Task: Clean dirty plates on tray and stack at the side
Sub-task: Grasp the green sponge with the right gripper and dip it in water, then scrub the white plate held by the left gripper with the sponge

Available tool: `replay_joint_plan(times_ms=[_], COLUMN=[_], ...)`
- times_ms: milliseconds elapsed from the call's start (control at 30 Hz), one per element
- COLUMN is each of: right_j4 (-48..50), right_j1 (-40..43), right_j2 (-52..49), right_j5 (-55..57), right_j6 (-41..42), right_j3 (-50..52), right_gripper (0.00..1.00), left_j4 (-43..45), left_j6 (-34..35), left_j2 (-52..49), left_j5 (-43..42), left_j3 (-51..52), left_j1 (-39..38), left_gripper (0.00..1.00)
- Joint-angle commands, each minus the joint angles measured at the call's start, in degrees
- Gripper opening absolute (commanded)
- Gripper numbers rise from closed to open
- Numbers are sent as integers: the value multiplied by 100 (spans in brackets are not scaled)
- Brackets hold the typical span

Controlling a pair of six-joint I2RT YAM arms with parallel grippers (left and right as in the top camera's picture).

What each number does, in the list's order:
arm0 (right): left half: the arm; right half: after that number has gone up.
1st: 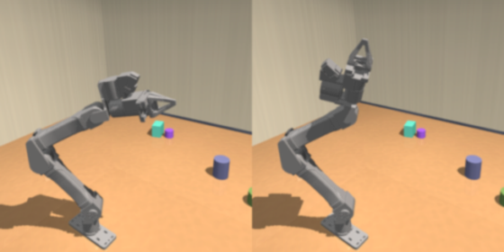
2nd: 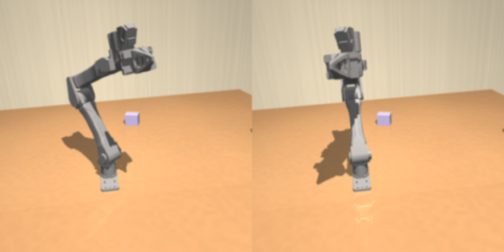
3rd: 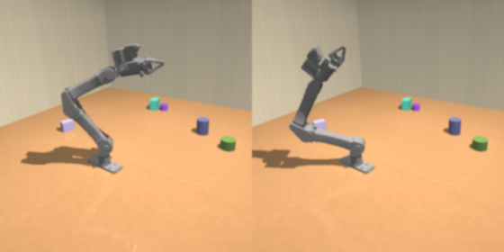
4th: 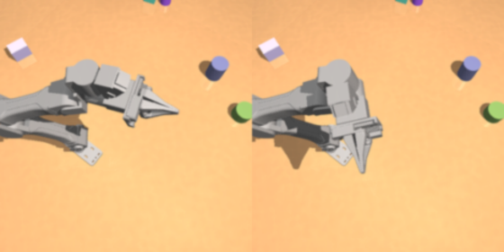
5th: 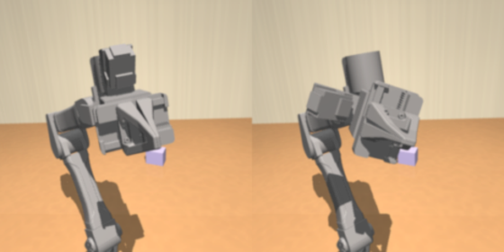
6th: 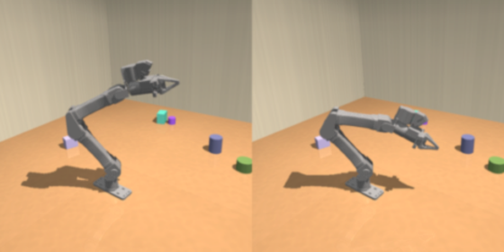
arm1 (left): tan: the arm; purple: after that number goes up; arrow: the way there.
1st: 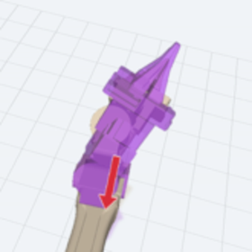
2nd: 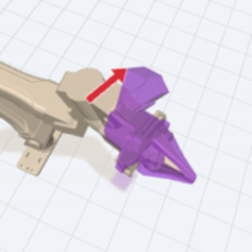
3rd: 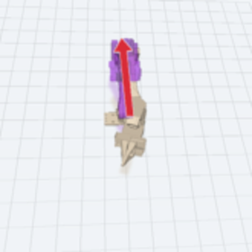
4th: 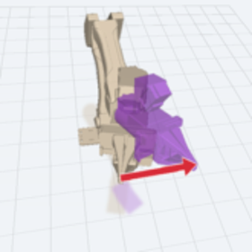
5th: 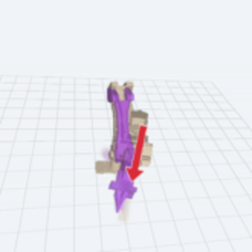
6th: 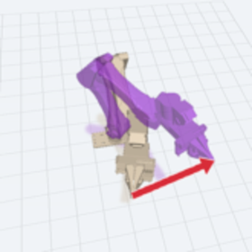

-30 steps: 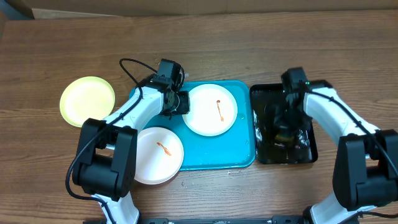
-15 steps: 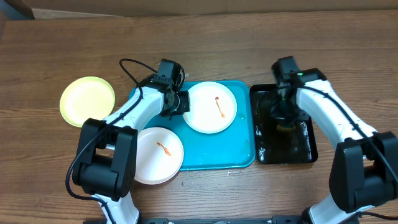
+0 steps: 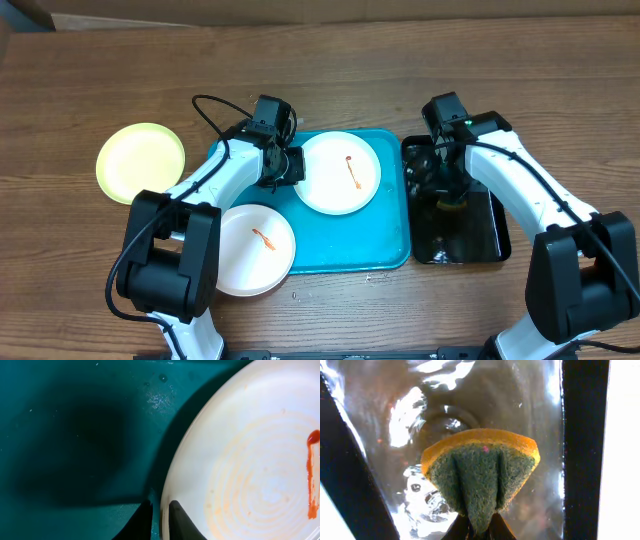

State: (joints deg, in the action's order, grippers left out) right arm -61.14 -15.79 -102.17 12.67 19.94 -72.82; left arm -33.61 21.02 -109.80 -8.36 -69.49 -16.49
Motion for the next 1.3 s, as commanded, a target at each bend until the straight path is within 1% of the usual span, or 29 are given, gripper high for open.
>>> replay_joint_plan(times_ms=[0,67,167,300,433,567,667,767,933,1067,1267], right_j4=[118,273,678,1231,1766,2210,2391,2557,2793,2813,2815], right_j1=[0,-2,-7,-212,-684,-1182,-1414,-1488,-1491,-1495,-1495], right_j2=[107,107,107,107,105,35,-42,-133,-352,-634,-1032], right_j5=[-603,-1222,-2164,-2693,-2459,-1685,-1366,-1115,-1056,-1008,-946], right_j6=[-286,-345,-350,-343,-181,-20,-22,-22,-22,-20,-22], right_j3=[-282,-306,-308,-308,-308,-308,-308,-308,-308,-306,-306], right_gripper=[4,4,4,4,4,4,4,4,4,4,4], left_j4=[2,2,0,0,0,2,2,2,0,0,0], left_j6=[20,22,20,22,22,24,24,44,44,44,44], left_j2=[-94,-94,-94,-94,-94,-94,-94,-94,-94,-94,-94], left_j5=[-9,-15,-26,-26,-26,-26,-26,-28,-33,-184,-199], left_j3=[-101,-101,-101,-101,-101,-101,-101,-101,-101,-101,-101], left_j1=[-2,-2,-2,-2,-2,-4,-4,-4,-4,-4,-2], left_gripper=[9,4,4,4,4,5,5,5,5,5,5])
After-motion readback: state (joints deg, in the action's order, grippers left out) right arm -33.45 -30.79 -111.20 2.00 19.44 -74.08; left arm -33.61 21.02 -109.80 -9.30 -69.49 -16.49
